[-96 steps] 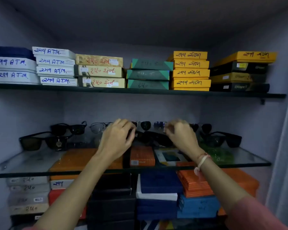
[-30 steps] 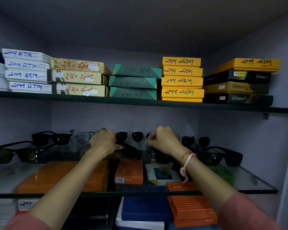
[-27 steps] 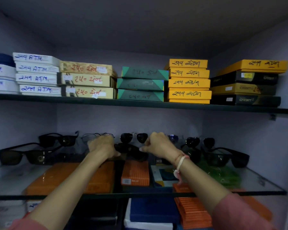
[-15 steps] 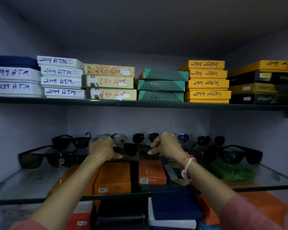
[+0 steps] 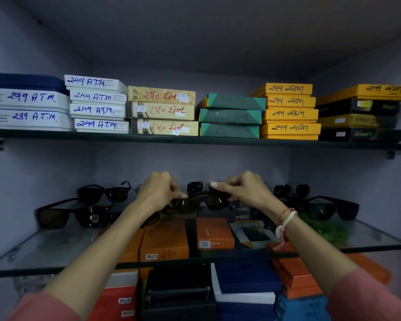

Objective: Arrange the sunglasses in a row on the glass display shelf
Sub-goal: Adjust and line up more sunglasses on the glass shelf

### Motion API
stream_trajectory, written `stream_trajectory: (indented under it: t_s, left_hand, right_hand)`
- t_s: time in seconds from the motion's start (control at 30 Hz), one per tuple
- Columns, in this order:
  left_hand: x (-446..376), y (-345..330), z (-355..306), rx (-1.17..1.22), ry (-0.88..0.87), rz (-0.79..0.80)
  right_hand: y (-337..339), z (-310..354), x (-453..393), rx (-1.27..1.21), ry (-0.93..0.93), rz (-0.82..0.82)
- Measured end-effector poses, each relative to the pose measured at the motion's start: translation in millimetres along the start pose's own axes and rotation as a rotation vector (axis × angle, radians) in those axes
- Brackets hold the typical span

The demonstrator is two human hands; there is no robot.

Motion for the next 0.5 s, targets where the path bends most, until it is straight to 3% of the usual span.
stream_trajectory:
  t_s: [0.1,0.23,0.5]
  left_hand:
    - [-3.1,0.3,-14.0,-0.017,-0.042,-0.025]
    - [-9.5,-3.2,-23.7,-0.059,-0.051,-0.012]
    - [-13.3,-5.5,-19.2,-0.189,0.048,-0.131]
  right_hand:
    - [11.7,-12.6,-7.9,-0.076,-0.091,-0.025]
    - [15.3,-21.2,-12.7,0.005,-0.157,0.064]
    - [25.6,-23.1,-19.9,0.28,-0.138,-0.181]
Point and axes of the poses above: each hand's wrist, its own x-axis away from the middle knuckle, its own y-axis out of the back of the hand, z = x × y, the point moved 8 cm from there along -x, towards the middle knuckle, and after that the axes turned 11 degrees about x, right-handed, at the moved point
